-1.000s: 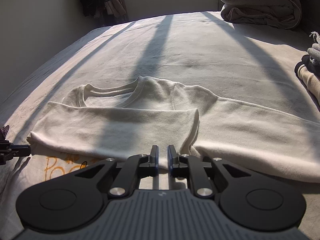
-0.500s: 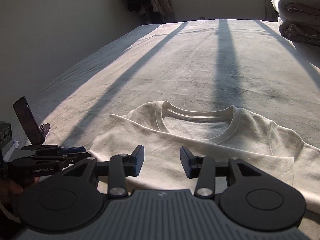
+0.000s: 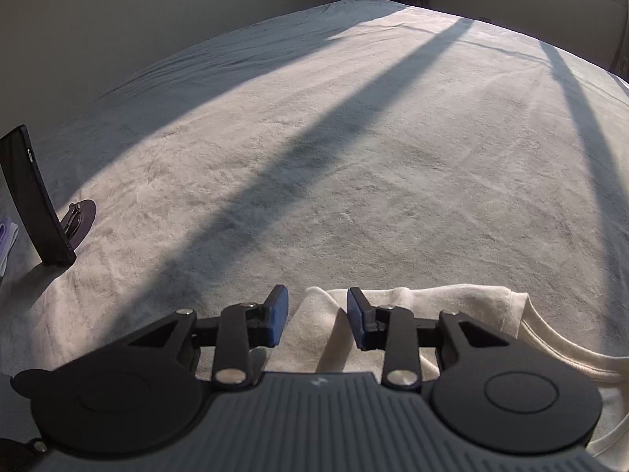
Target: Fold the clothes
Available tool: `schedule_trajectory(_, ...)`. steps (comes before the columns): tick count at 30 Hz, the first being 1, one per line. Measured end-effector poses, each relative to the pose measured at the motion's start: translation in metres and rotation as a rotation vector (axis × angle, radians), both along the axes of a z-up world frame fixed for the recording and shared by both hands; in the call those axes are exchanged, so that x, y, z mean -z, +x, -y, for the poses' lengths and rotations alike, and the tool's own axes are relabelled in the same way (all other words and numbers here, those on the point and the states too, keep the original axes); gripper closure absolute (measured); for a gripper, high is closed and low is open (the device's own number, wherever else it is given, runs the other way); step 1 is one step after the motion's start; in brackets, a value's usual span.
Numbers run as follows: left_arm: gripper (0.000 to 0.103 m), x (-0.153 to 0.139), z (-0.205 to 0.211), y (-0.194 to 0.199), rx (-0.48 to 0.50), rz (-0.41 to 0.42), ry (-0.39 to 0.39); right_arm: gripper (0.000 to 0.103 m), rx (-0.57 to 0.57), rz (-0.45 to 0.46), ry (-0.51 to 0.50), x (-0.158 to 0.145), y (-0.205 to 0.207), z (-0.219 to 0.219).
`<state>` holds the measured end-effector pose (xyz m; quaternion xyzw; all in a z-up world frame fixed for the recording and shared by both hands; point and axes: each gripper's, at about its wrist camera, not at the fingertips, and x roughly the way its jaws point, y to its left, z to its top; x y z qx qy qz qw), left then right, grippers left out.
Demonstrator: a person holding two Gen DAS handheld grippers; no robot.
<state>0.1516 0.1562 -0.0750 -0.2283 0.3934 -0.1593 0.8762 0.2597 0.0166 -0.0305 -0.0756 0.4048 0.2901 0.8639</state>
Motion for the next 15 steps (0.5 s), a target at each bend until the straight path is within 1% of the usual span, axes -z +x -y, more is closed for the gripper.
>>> schedule_trajectory(3,0.091,0.001,0.007,-0.007,0.01,0.035,0.043,0.099,-0.004,0.045,-0.026,0.007,-0.004,-0.002)
schedule_trajectory(6,0.093,0.001,0.01,-0.012,0.037,0.039,0.071,0.099,0.065,0.082,0.016,0.007,-0.004,0.006)
schedule_trajectory(8,0.093,0.0,0.008,-0.013,0.05,0.038,0.08,0.099,0.085,0.078,0.031,0.01,-0.003,0.008)
schedule_trajectory(11,0.093,-0.001,0.002,-0.012,0.062,0.025,0.063,0.099,0.092,0.066,0.038,0.014,-0.003,0.008)
schedule_trajectory(14,0.091,-0.006,-0.006,-0.011,0.049,0.009,0.028,0.088,0.114,0.05,0.087,0.007,-0.006,0.014)
schedule_trajectory(15,0.088,-0.009,-0.008,-0.011,0.043,0.012,0.022,0.085,0.122,0.049,0.103,0.003,-0.008,0.018)
